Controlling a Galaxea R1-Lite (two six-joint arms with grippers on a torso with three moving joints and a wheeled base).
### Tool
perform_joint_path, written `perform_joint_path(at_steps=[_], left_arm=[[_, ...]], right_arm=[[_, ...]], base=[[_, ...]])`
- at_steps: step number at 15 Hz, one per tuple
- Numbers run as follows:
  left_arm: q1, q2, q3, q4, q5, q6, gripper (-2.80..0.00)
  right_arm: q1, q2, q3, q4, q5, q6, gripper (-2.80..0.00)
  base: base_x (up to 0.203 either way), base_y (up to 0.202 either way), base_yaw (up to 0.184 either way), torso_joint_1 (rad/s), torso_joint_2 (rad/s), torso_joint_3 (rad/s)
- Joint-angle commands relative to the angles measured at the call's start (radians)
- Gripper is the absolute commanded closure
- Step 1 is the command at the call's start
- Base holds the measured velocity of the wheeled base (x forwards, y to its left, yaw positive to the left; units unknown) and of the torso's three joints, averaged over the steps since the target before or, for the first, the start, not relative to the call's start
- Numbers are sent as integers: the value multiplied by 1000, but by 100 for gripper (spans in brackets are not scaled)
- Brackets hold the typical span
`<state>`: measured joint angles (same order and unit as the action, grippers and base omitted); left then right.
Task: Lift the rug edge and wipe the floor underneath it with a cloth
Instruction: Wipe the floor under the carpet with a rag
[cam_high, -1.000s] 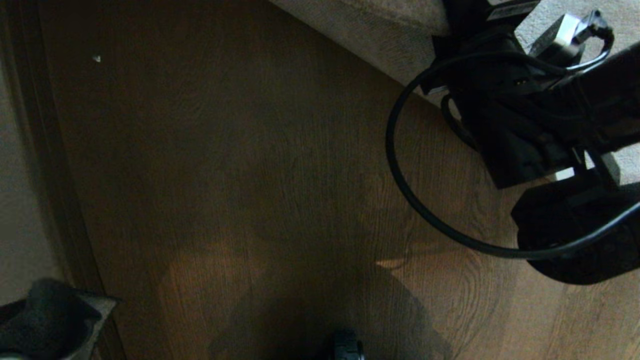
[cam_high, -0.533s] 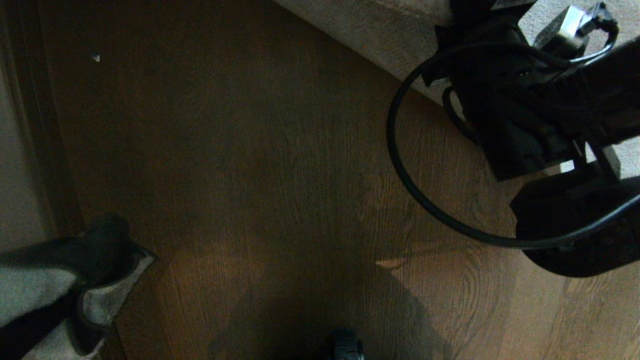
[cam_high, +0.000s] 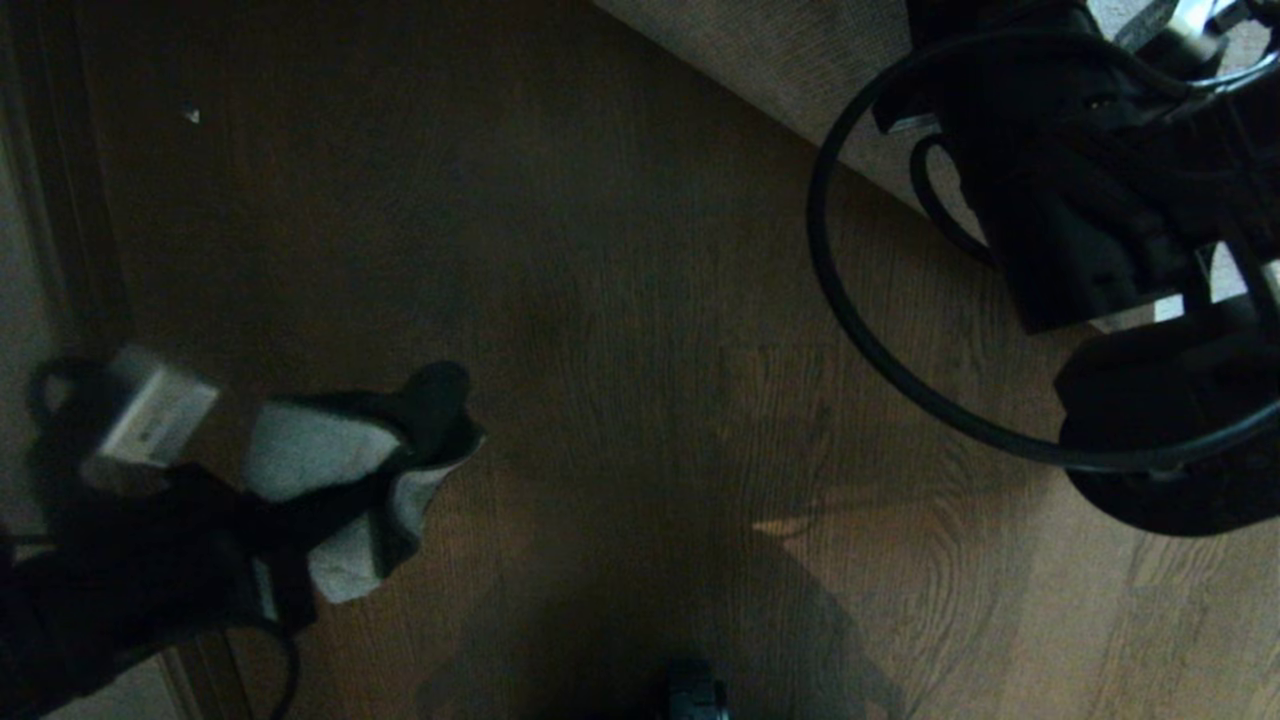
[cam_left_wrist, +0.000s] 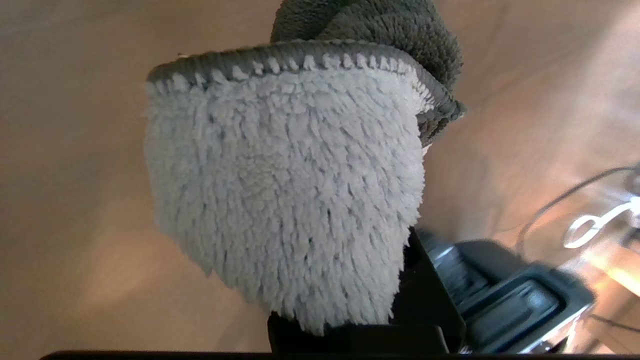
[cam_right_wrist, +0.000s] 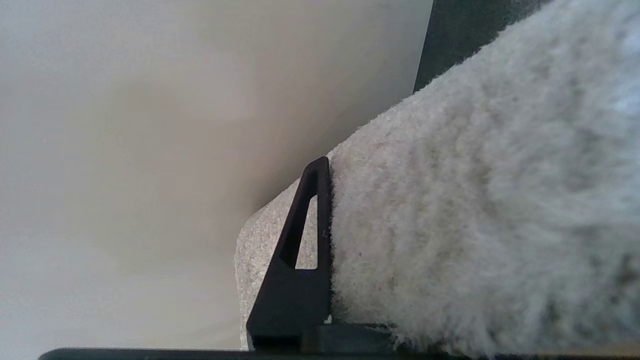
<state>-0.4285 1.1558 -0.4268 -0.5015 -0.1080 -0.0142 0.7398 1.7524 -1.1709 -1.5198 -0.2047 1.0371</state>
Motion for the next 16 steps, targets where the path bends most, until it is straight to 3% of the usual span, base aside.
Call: perform_joint_path(at_steps=[1, 6, 8, 10, 12, 16], left_arm=[[-129, 234, -47, -123, 41, -16, 0], [-256, 492, -289, -230, 73, -45, 0], [-289, 556, -369, -241, 80, -100, 0], [-330, 618, -440, -255, 141, -162, 0], [-391, 644, -458, -258, 172, -225, 0], [-515, 694, -452, -259, 246, -271, 0]], right_arm=[[-2, -7, 2, -50, -4, 7, 0], [-7, -4, 2, -50, -2, 9, 0], [-10, -4, 3, -50, -2, 9, 0], [-14, 0, 3, -50, -2, 9, 0], [-14, 6, 2, -50, -2, 9, 0], [-14, 16, 1, -50, -1, 11, 0]], base=[[0, 0, 0, 0, 0, 0], [0, 0, 0, 0, 0, 0], [0, 0, 0, 0, 0, 0], [0, 0, 0, 0, 0, 0], [0, 0, 0, 0, 0, 0], [0, 0, 0, 0, 0, 0]])
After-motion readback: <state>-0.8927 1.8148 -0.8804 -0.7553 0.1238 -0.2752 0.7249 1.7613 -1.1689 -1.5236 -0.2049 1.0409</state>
